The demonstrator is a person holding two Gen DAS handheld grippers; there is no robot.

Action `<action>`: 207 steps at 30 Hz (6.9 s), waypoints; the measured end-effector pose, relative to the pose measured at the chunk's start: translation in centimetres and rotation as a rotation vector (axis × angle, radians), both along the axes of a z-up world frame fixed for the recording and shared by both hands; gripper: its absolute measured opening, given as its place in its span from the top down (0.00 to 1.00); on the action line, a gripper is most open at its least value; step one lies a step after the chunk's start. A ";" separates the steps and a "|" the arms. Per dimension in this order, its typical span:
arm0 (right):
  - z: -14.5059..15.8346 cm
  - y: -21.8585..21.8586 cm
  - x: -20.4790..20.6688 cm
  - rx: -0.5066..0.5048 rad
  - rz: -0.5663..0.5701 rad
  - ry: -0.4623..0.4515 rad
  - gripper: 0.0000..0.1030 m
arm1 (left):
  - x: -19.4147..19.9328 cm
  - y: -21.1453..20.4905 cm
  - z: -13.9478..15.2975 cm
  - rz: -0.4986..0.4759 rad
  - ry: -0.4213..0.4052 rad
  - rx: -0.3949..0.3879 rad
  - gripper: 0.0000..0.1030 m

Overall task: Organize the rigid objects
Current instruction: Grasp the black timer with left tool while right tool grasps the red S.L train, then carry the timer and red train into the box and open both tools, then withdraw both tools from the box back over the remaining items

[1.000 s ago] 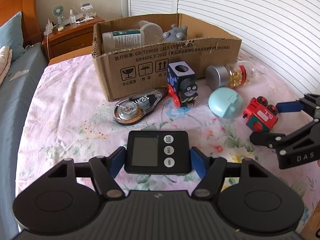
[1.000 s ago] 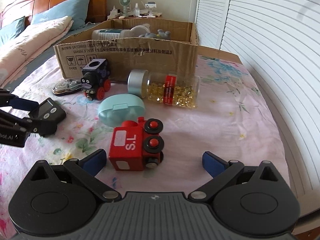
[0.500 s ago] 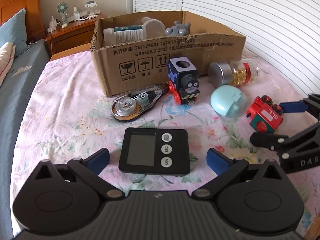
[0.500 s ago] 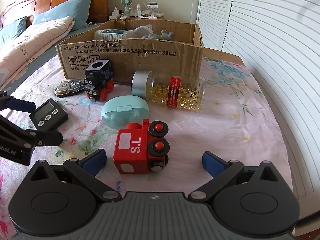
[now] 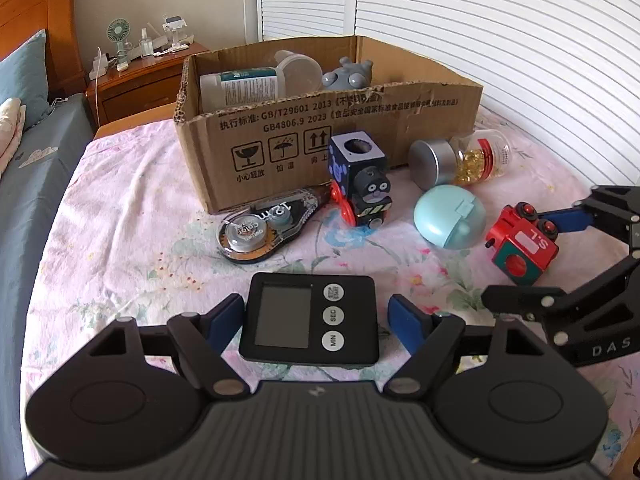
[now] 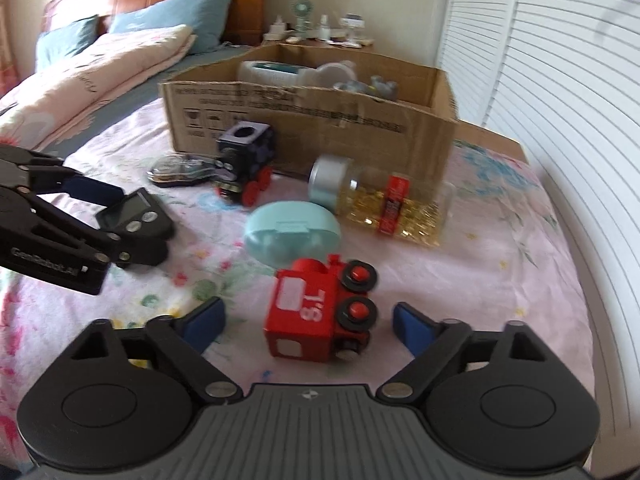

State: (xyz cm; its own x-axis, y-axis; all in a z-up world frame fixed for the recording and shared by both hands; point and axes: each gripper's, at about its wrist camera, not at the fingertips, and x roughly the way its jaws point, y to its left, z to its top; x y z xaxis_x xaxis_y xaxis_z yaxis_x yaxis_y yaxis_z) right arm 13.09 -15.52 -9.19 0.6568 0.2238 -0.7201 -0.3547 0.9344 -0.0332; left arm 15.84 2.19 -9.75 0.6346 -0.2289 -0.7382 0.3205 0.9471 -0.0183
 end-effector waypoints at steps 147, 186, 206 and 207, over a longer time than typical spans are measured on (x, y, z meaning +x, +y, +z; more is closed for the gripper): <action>10.9 -4.0 -2.7 0.145 -0.293 -0.097 0.00 | 3.8 0.4 6.5 0.127 -0.050 0.038 0.01; 3.9 -1.3 2.5 0.092 -0.256 0.053 0.00 | 5.2 3.8 0.6 0.329 0.055 0.003 0.01; 3.3 -2.1 3.0 0.111 -0.245 0.074 0.00 | 7.6 0.6 -1.0 0.250 0.001 -0.028 0.01; 3.2 -2.1 3.1 0.107 -0.243 0.075 0.00 | 7.5 0.6 -1.0 0.248 0.001 -0.015 0.01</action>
